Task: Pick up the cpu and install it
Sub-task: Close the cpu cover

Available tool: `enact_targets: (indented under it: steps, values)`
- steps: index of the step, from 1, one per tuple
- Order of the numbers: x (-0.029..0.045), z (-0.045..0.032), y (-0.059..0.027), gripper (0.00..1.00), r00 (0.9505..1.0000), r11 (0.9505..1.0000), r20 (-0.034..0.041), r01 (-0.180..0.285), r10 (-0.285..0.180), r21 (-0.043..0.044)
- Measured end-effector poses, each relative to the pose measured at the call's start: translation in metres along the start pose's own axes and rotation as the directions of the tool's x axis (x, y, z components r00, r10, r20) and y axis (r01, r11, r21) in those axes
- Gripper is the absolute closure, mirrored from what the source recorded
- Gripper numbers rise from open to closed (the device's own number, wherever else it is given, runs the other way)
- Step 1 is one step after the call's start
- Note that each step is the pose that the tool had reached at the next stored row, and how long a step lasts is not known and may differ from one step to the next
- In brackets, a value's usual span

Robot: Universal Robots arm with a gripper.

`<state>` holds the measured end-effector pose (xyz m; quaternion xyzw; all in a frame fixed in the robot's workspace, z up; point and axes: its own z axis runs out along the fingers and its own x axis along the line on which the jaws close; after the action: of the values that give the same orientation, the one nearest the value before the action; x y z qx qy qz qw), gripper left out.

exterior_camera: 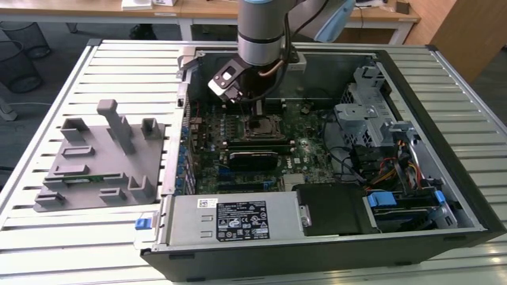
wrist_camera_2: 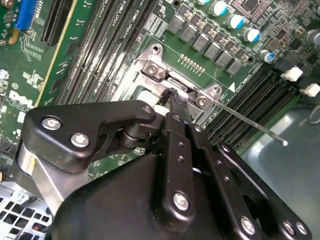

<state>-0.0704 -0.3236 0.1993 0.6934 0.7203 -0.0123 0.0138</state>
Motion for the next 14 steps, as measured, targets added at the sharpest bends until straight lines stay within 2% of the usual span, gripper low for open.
enact_targets:
  steps: [5, 8, 14]
  values:
    - [-0.0001, 0.0024, 0.0007, 0.89, 1.0, 1.0, 0.0002, 0.0, 0.0, 0.0009]
    - [-0.0002, 0.0026, 0.0054, 0.89, 1.0, 1.0, -0.001, 0.0, 0.0, 0.0007]
    - [-0.0003, 0.0011, 0.0085, 0.89, 1.0, 1.0, -0.0057, 0.0, 0.0, -0.0006]
